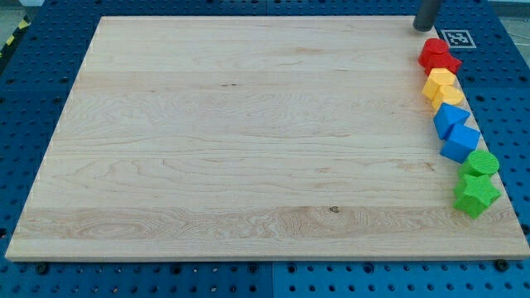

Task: Move your arm to the right side of the yellow heart

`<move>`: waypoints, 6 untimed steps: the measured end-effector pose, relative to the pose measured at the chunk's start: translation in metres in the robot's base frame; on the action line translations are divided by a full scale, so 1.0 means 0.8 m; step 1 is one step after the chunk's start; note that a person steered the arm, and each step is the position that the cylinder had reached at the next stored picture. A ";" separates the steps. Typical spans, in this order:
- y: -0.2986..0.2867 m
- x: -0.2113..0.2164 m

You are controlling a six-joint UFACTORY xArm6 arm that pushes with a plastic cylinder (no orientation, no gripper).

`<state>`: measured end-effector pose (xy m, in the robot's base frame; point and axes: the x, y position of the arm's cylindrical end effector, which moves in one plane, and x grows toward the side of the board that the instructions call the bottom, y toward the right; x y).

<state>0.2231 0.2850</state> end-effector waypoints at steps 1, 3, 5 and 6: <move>0.044 0.015; 0.076 0.073; 0.075 0.128; 0.076 0.133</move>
<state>0.3297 0.3455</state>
